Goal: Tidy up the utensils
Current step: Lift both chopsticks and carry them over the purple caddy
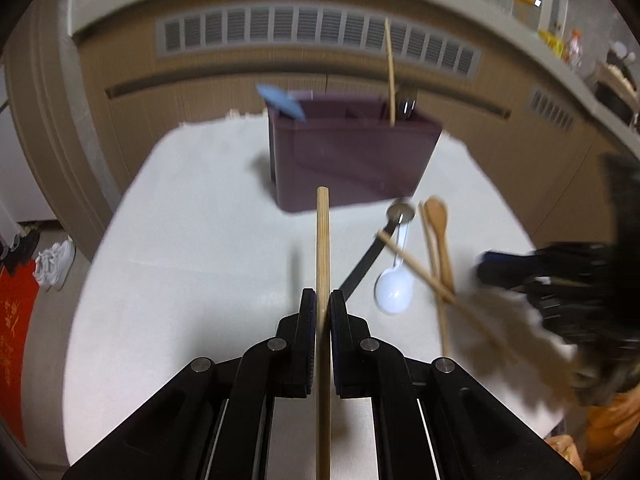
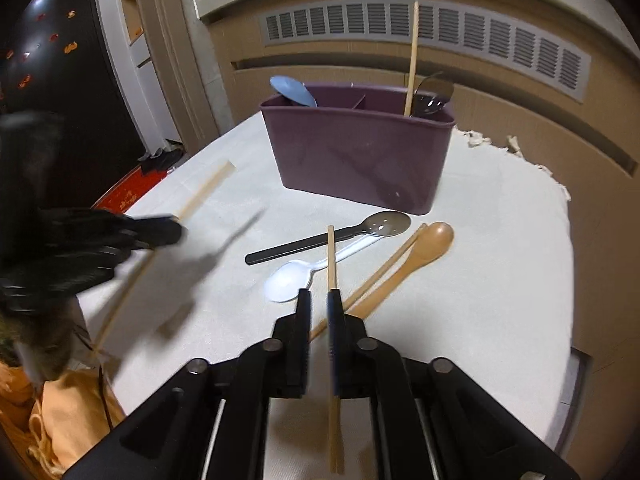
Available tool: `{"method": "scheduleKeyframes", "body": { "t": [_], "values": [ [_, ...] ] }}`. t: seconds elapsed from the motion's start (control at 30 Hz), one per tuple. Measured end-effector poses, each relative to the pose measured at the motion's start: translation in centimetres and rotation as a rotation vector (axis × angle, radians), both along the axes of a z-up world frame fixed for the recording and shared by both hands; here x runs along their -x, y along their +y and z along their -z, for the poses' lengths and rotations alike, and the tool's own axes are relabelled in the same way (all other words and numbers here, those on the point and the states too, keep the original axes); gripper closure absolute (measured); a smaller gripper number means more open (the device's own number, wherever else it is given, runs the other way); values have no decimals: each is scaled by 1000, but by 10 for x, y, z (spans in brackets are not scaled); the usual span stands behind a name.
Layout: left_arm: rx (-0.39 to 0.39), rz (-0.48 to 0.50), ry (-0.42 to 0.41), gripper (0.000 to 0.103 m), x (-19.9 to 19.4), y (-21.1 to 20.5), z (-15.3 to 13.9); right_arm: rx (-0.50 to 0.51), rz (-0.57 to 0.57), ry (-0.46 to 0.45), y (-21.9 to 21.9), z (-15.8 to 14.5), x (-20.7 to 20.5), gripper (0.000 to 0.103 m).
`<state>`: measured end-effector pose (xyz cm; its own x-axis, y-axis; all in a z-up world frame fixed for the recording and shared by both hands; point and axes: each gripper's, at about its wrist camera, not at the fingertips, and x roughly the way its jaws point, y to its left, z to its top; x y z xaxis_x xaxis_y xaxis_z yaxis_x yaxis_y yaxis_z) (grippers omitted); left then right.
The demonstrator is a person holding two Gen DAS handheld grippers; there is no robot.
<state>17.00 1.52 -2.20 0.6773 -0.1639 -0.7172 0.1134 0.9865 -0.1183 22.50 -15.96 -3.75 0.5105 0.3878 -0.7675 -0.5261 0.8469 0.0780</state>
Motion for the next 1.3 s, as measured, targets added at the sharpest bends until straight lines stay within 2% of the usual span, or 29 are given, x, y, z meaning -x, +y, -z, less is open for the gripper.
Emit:
{"method": "scheduleKeyframes", "body": {
  "t": [0.2, 0.37, 0.43, 0.47, 0.5, 0.53, 0.6, 0.83, 1.03, 1.17, 1.3],
  "values": [
    [35, 10, -61, 96, 17, 5, -22, 92, -10, 47, 23, 27, -36, 78],
    [64, 30, -67, 96, 17, 7, -22, 123, 1, 104, 34, 45, -51, 78],
    [74, 31, -62, 96, 17, 8, -20, 142, 1, 86, 37, 49, -49, 78],
    [78, 32, -61, 96, 17, 8, -19, 159, -4, 77, 38, 50, -48, 80],
    [84, 32, -59, 96, 17, 9, -17, 170, -8, 72, 39, 49, -45, 91],
    [87, 32, -55, 96, 17, 9, -16, 172, -14, 79, 39, 49, -43, 96],
    [93, 28, -48, 96, 16, 10, -14, 161, -15, 79, 36, 44, -37, 97],
    [119, 31, -69, 96, 25, 11, -21, -11, 17, 13, -1, -2, 0, 97],
    [127, 65, -140, 96, 40, 0, -42, -106, 21, -69, -19, -41, 32, 97],
    [139, 96, -225, 96, 43, -6, -75, -176, 34, -169, -28, -85, 41, 97],
    [128, 133, -348, 96, 36, -14, -124, -224, 50, -314, -31, -141, 44, 97]
  ]
}}
